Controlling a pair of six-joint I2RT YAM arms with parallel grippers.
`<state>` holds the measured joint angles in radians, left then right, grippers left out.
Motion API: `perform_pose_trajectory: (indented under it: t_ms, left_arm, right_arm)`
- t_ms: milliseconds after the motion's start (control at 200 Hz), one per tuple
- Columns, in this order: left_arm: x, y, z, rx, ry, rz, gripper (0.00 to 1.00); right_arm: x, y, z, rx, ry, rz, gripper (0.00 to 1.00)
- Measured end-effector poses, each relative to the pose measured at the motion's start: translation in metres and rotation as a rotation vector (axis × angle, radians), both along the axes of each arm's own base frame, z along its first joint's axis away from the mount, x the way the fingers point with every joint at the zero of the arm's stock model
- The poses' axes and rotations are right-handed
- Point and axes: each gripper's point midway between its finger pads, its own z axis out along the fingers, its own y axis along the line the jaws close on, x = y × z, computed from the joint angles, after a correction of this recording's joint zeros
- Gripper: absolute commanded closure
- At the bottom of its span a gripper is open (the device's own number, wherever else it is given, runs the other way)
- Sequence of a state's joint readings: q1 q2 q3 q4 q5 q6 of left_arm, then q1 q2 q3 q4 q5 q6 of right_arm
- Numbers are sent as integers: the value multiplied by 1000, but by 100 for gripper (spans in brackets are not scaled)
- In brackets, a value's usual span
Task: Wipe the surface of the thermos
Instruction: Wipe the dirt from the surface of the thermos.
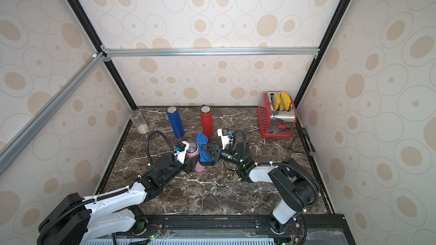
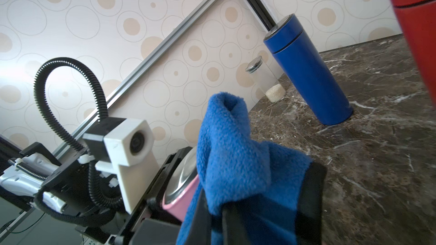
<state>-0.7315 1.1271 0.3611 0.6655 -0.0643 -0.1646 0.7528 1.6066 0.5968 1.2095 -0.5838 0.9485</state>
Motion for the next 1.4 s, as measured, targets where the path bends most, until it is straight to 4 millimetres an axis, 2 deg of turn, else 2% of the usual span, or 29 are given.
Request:
perform_pose_trajectory:
  t_ms: [90,255,411,526,886,961,1107,1157,1262,1402]
  left_arm:
    - [6,5,0,-27,6,51,100]
    - [19,7,0,-88,24,119,100]
    - [29,9,0,-114,24,175,100]
    - [30,11,0,-119,23,194,100]
    - [33,13,1,-123,30,222,100]
    - [33,14,1,-122,31,226,100]
    - [34,15,0,-120,33,234,100]
    - [35,15,2,-129,31,241,100]
    - [37,15,6,-138,28,247,100]
    - [37,14,2,-131,39,249,100]
  right_arm:
    - [-1,2,-7,-14,5,10,100]
    - [12,7,-37,-25,31,-14,100]
    - [22,11,-92,-95,120,-34,100]
    - [24,10,-107,-119,145,-44,100]
    - [27,14,-100,-104,147,-38,100]
    - [28,17,-88,-84,136,-29,100]
    - [32,23,-48,-17,79,-10,100]
    - [33,24,-42,-8,74,-10,100]
    - [35,24,-39,-5,82,-13,100]
    - [36,23,-44,-22,95,-18,100]
